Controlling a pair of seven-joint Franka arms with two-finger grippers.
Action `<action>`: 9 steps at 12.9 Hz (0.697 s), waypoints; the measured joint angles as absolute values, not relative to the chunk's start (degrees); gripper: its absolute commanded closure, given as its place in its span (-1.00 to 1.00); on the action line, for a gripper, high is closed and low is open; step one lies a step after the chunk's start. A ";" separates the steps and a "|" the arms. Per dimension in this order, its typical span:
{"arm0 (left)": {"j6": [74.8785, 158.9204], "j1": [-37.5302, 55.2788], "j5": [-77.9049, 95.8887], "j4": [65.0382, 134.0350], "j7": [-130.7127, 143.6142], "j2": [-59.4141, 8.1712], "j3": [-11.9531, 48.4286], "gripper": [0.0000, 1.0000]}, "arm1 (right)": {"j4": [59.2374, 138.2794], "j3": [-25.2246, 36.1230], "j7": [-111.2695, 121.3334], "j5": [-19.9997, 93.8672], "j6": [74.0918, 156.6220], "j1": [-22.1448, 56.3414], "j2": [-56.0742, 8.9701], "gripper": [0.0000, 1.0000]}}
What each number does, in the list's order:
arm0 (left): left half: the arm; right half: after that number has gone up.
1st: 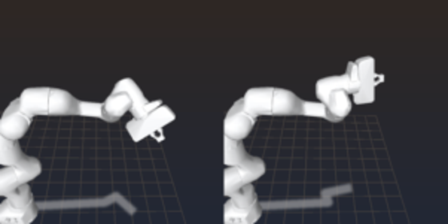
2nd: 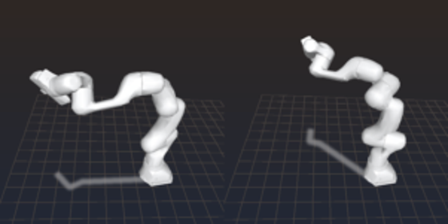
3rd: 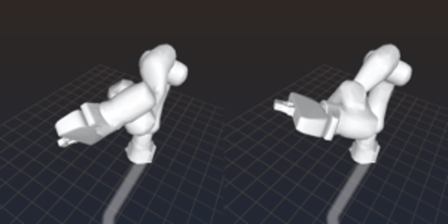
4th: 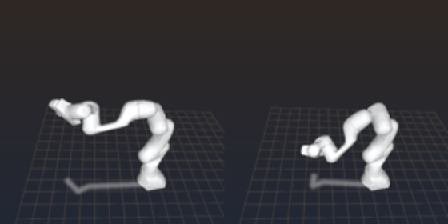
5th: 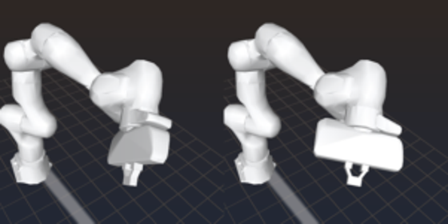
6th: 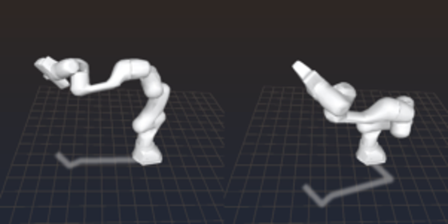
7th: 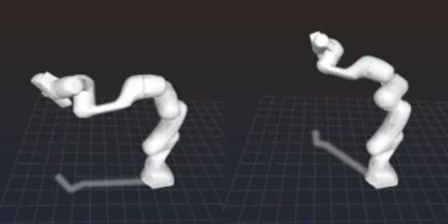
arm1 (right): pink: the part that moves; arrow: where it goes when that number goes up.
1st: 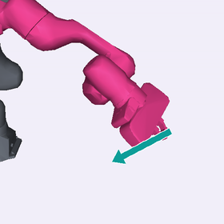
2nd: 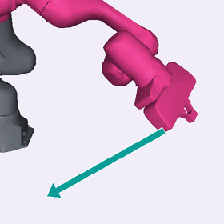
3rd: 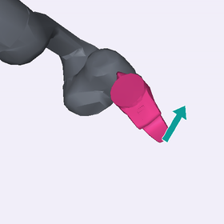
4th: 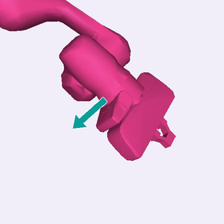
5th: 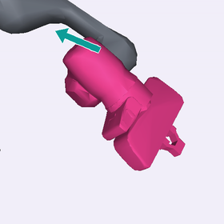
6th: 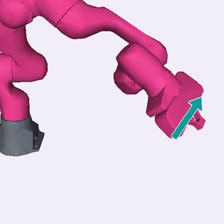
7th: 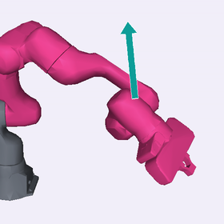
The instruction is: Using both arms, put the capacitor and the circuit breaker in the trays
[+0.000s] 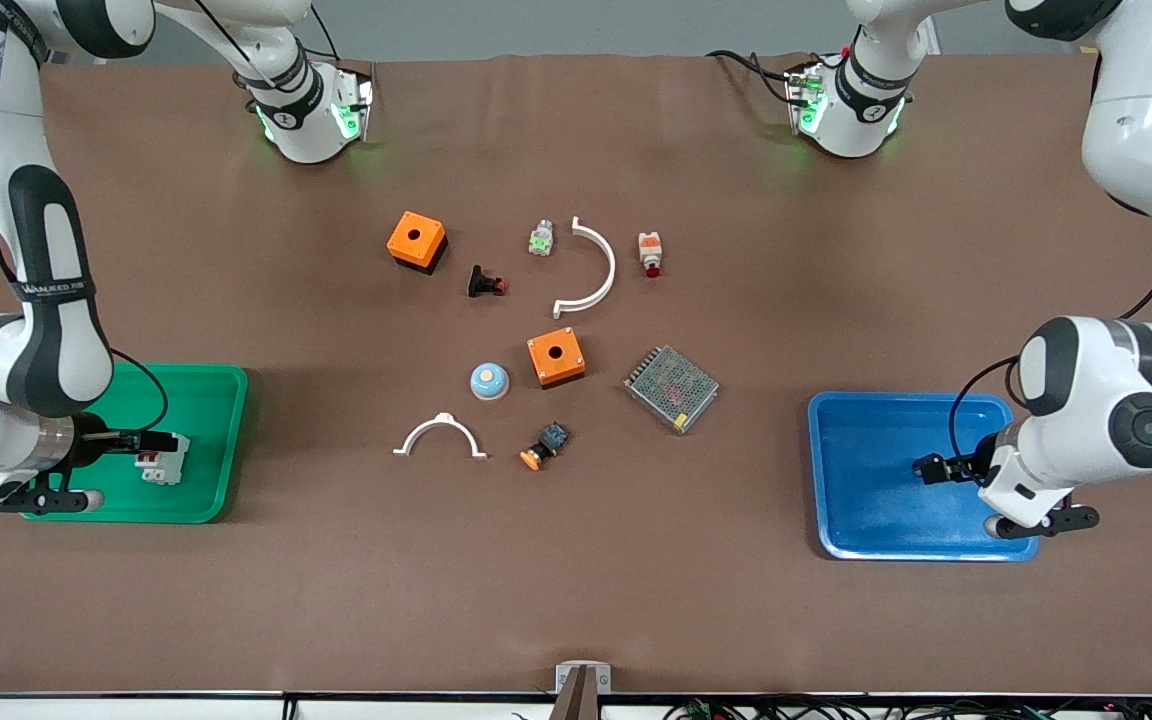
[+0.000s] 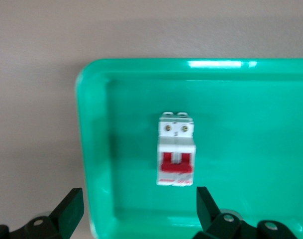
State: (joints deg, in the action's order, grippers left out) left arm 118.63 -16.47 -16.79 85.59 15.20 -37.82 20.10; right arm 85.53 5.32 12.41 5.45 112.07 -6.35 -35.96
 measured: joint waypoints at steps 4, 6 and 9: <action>111.75 -16.76 -16.79 85.36 11.91 -29.53 20.19 -1.00 | 85.10 4.97 1.00 5.45 104.95 0.48 -31.07 -1.00; 109.27 -16.75 -16.73 85.27 11.63 -25.64 20.26 -1.00 | 85.12 4.98 -1.31 5.43 101.02 3.03 -27.92 -1.00; 103.25 -16.60 -13.98 84.80 11.62 -19.69 21.44 -1.00 | 85.96 5.07 -1.51 4.97 95.05 3.44 -21.40 -1.00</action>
